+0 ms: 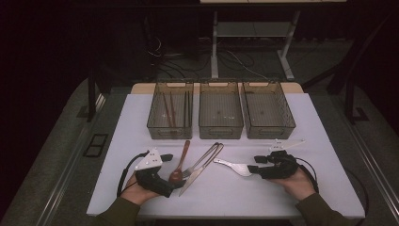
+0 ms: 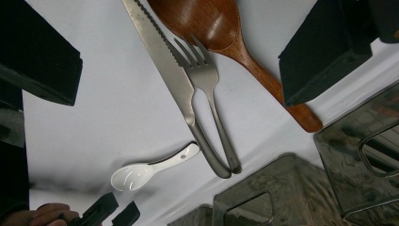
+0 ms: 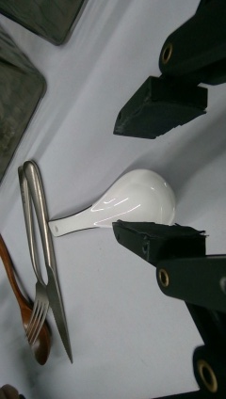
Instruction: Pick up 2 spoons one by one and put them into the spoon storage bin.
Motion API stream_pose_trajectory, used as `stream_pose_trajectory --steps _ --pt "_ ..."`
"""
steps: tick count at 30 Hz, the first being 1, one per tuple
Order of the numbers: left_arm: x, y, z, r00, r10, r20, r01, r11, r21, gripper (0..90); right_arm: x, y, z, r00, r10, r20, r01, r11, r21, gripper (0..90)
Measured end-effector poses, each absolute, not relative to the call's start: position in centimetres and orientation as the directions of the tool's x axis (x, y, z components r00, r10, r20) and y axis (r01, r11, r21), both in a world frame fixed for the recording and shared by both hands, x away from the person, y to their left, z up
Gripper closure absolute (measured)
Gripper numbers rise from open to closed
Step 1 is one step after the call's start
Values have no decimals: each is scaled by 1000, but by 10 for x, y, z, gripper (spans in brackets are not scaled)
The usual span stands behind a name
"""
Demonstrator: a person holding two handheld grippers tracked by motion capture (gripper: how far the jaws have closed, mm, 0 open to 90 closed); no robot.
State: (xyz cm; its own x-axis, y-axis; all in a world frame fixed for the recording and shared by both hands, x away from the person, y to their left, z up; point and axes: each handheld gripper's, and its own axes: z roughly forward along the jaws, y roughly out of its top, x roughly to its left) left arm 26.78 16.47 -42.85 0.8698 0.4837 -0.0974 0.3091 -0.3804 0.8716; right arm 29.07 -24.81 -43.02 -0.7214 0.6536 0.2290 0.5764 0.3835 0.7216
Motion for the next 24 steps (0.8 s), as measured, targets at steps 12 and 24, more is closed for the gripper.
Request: stream_pose_trajectory --steps 12,24 --pt "268 164 -429 870 484 -96 308 -381 871 0 293 -240 -435 -727 649 226 581 404 707 488" --pt "268 164 -429 870 484 -98 309 -379 873 0 294 -233 -441 -739 636 222 584 442 681 501"
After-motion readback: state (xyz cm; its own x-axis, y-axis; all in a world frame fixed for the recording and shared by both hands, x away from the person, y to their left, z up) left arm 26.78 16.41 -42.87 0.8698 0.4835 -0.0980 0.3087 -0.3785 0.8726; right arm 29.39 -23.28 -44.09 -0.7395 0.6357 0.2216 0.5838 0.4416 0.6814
